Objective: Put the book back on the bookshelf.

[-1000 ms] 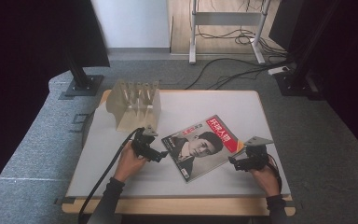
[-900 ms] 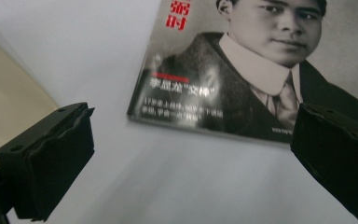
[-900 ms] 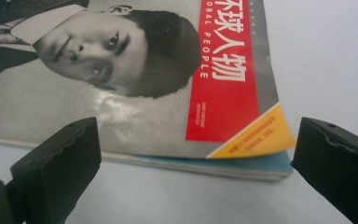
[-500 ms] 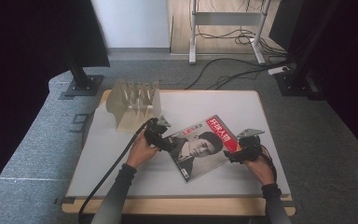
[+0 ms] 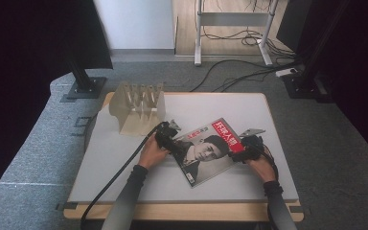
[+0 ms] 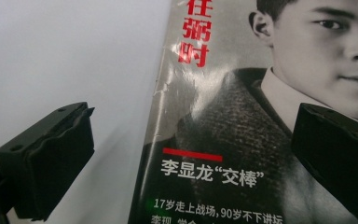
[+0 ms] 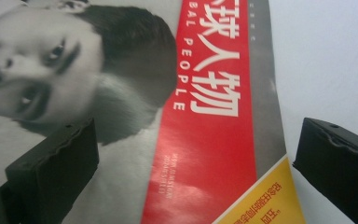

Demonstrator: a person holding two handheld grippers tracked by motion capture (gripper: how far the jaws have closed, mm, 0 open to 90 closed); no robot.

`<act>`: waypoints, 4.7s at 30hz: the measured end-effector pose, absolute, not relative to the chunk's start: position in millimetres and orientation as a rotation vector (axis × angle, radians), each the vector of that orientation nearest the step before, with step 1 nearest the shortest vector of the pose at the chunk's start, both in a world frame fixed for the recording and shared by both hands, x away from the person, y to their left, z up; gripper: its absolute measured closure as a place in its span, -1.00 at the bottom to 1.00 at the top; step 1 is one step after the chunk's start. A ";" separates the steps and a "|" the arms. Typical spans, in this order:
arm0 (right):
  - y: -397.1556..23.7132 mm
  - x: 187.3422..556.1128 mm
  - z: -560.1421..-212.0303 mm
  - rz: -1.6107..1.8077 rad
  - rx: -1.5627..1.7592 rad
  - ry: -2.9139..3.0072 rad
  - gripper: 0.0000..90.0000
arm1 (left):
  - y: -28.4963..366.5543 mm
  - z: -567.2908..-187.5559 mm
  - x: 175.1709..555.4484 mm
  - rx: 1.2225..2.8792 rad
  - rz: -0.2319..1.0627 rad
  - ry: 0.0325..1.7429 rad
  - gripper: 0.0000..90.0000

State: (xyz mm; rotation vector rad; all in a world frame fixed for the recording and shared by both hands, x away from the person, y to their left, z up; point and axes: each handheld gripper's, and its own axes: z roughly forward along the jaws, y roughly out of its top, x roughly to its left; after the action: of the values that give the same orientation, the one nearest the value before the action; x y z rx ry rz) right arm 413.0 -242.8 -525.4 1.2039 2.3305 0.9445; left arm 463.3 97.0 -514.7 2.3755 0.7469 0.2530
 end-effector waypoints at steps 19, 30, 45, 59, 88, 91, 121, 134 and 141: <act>-246.1 411.0 -534.3 1.024 1.211 2.325 -1.00 | 91.2 -524.1 446.1 2.360 0.184 0.714 -1.00; -252.9 406.5 -532.3 1.008 1.206 2.354 -1.00 | 93.2 -523.6 425.0 2.367 0.186 0.719 -1.00; -227.8 382.3 -532.9 1.024 1.153 2.384 -1.00 | 118.1 -522.1 385.4 2.375 0.191 0.755 -1.00; -229.8 351.6 -517.1 0.963 1.052 2.363 -0.91 | 126.8 -523.9 365.6 2.345 0.209 0.774 -1.00; -232.8 366.8 -530.5 0.904 1.119 2.350 -1.00 | 183.0 -517.9 394.1 2.387 0.338 0.924 -1.00; -231.0 373.4 -529.6 0.892 1.121 2.355 -1.00 | 182.7 -520.0 392.0 2.372 0.331 0.918 -1.00; -222.4 451.6 -527.7 0.838 1.212 2.309 -1.00 | 138.8 -528.0 333.5 2.338 0.269 0.723 -1.00; -208.5 458.3 -510.7 0.935 1.225 2.360 -0.88 | 133.3 -528.4 331.4 2.338 0.259 0.720 -1.00; -186.8 465.2 -513.1 1.079 1.260 2.417 -0.74 | 131.2 -528.4 330.7 2.335 0.264 0.728 -1.00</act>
State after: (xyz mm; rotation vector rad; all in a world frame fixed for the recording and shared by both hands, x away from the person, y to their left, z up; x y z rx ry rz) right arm 465.2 -186.8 -513.1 1.2598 2.4168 1.0794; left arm 330.7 131.2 -528.4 2.3354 0.7276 0.2644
